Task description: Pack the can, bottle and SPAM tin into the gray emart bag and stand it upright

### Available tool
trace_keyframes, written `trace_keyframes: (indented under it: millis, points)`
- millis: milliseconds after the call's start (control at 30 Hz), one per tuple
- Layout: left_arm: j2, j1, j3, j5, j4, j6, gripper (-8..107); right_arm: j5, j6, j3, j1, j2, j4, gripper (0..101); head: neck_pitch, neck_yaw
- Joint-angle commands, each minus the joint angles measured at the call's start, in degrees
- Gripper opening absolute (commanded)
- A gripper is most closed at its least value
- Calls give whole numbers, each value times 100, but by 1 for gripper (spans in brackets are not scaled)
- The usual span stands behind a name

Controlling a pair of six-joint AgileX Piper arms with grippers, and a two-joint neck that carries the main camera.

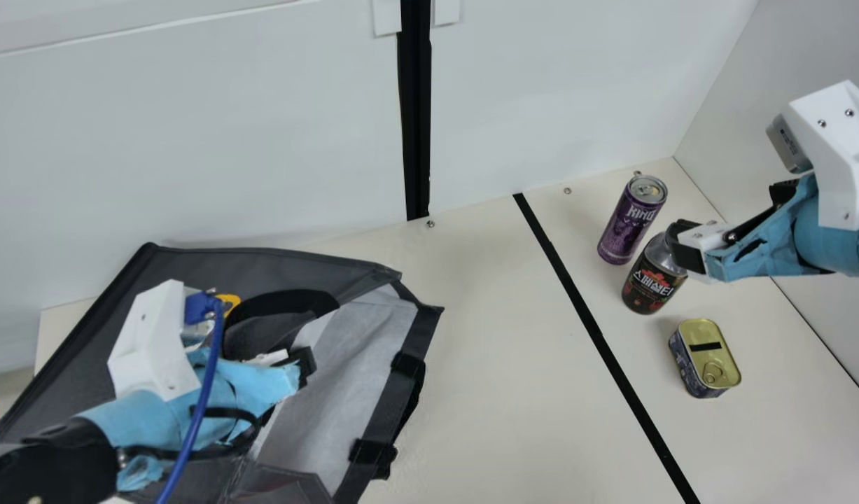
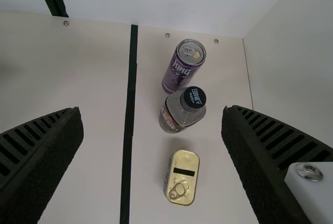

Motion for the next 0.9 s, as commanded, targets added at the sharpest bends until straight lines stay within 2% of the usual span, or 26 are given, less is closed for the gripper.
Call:
trace_keyframes:
  millis: [0, 333, 867]
  points:
    - [11, 83, 17, 23, -394, 225, -8, 0, 0, 0, 0, 0, 0, 95, -130, -5]
    - [39, 470, 116, 100, -1005, 751, -8, 0, 0, 0, 0, 0, 0, 95, -130, -5]
    - [44, 541, 137, 92, -1087, 868, -8, 0, 0, 0, 0, 0, 0, 95, -130, -5]
